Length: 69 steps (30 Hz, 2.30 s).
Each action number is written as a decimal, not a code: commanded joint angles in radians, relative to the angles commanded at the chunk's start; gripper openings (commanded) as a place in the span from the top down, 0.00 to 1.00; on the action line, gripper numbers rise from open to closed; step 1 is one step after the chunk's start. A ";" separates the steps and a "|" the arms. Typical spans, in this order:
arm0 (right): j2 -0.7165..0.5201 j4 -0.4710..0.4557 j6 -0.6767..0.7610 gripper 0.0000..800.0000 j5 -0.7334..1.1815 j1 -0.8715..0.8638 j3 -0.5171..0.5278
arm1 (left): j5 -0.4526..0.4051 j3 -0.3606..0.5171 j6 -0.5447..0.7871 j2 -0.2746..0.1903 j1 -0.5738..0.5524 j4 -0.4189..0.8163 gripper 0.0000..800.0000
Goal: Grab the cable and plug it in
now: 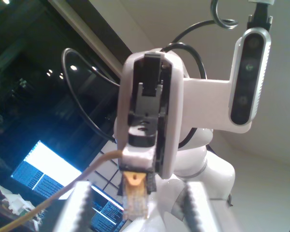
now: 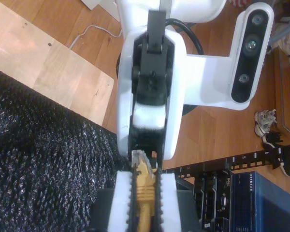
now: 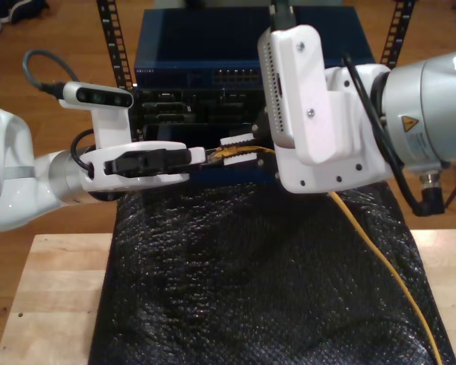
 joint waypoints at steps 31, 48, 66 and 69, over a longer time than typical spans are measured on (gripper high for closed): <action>0.331 -0.017 0.365 1.00 0.153 -0.325 -0.204 | -0.341 -0.269 0.017 -0.055 0.219 0.327 0.01; 0.407 -0.157 0.451 1.00 0.284 -0.427 -0.230 | -0.491 -0.445 0.327 -0.057 0.342 0.867 0.00; 0.443 -0.161 0.473 1.00 0.301 -0.428 -0.235 | -0.422 -0.362 0.970 -0.121 0.796 1.240 0.00; 0.443 -0.161 0.473 1.00 0.307 -0.428 -0.235 | -0.419 -0.316 1.068 -0.130 0.867 1.277 0.00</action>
